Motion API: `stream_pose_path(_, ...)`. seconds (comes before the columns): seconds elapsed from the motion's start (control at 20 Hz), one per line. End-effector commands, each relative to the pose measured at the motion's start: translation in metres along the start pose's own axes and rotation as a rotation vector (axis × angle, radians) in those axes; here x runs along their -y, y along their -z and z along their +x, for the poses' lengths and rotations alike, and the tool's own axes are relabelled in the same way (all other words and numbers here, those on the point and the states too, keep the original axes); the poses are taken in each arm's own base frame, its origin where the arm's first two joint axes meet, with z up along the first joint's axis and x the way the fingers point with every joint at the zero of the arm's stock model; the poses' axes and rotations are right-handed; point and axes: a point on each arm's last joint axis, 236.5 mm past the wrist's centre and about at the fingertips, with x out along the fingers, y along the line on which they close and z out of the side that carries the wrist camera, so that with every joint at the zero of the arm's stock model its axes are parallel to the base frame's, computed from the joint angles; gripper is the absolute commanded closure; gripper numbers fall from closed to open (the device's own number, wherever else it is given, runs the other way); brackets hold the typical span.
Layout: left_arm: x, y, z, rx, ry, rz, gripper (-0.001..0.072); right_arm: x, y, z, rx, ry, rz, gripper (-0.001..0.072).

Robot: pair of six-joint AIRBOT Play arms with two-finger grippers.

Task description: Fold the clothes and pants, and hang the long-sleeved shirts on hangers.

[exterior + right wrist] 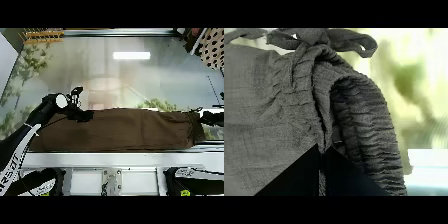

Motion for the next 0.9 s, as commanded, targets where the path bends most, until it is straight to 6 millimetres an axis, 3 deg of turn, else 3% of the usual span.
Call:
stream_pose_path(0.0, 0.001, 0.000, 0.000, -0.001, 0.001, 0.004, 0.0702, 0.000, -0.020, -0.002, 0.061, 0.039, -0.018, 0.0692)
stream_pose_path(0.5, 0.001, 0.000, 0.000, 0.000, 0.001, 0.003, 0.0702, 0.011, -0.042, -0.004, 0.150, 0.099, 0.015, 0.0680)
stream_pose_path(0.55, 0.001, 0.000, 0.000, 0.000, 0.001, 0.003, 0.0702, 0.011, -0.042, -0.004, 0.150, 0.099, 0.015, 0.0589)
stream_pose_path(0.6, 0.001, 0.000, 0.000, 0.000, 0.001, 0.003, 0.0702, 0.011, -0.042, -0.004, 0.149, 0.098, 0.025, 0.0243)
stream_pose_path(0.65, 0.001, 0.000, 0.000, 0.000, 0.001, 0.003, 0.0702, 0.009, -0.041, -0.006, 0.140, 0.092, 0.020, 0.0047)
stream_pose_path(0.75, 0.001, 0.000, 0.000, 0.000, 0.002, 0.003, 0.0702, 0.011, -0.039, -0.016, 0.106, 0.094, -0.023, 0.0056)
stream_pose_path(0.85, 0.001, 0.000, 0.000, -0.001, 0.002, 0.002, 0.0702, 0.026, -0.034, -0.028, 0.046, 0.108, -0.027, 0.0056)
